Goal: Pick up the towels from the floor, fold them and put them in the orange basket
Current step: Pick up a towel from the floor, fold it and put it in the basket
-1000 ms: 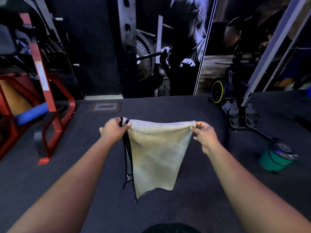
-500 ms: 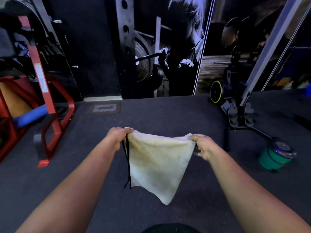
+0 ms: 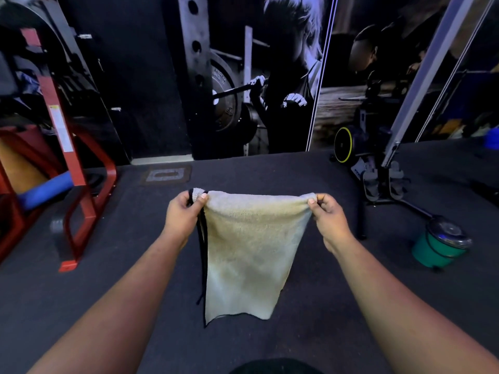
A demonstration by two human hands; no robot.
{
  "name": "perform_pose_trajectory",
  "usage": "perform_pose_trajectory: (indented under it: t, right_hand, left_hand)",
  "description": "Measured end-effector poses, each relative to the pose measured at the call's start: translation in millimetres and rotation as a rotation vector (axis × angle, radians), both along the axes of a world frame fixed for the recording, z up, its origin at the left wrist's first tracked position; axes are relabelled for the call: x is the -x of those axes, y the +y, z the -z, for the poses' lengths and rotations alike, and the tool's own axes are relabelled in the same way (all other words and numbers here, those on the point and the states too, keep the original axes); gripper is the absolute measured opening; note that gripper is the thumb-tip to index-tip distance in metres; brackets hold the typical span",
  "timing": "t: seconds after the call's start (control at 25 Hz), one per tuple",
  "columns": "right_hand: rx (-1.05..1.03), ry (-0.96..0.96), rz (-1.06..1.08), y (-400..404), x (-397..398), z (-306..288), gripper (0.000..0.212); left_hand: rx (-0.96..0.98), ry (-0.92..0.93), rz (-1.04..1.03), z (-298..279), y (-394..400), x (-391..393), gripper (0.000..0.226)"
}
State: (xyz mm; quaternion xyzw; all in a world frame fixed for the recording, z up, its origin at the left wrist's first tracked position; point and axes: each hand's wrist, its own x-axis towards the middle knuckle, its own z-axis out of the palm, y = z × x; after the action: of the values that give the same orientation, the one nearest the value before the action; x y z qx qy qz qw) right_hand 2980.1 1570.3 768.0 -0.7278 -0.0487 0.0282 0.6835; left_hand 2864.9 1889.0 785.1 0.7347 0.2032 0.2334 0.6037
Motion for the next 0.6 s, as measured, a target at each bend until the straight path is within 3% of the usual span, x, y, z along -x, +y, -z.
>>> perform_pose_trajectory:
  t: [0.16,0.24,0.32,0.4,0.44,0.52,0.6]
  right_hand:
    - [-0.019,-0.107,0.025,5.2,-3.5,-16.8,0.011]
    - [-0.149,-0.169,-0.023,5.1,-5.3,-25.9,0.013]
    - [-0.186,-0.146,-0.184,2.9,-5.3,-24.2,0.05]
    - [0.017,-0.039,-0.314,6.8,0.5,-14.2,0.075]
    - [0.07,0.008,-0.35,10.7,2.7,-8.4,0.066]
    - [-0.057,0.029,-0.32,22.0,6.1,-14.7,0.033]
    - [-0.239,0.038,-0.283,32.4,3.7,-36.3,0.024]
  left_hand:
    - [-0.027,-0.124,-0.013,-5.8,-7.4,0.3,0.02]
    - [-0.031,-0.133,-0.052,-10.0,-8.0,-3.4,0.029]
    - [0.048,-0.202,-0.028,-25.2,-16.3,-9.0,0.034]
    - [0.261,-0.276,0.014,-53.2,-17.8,-22.9,0.028]
    - [0.38,-0.276,0.046,-72.2,-15.3,-29.1,0.031]
    - [0.582,-0.312,0.26,-99.5,-2.6,-33.2,0.063]
    - [0.51,-0.261,0.379,-91.8,6.3,-26.2,0.078]
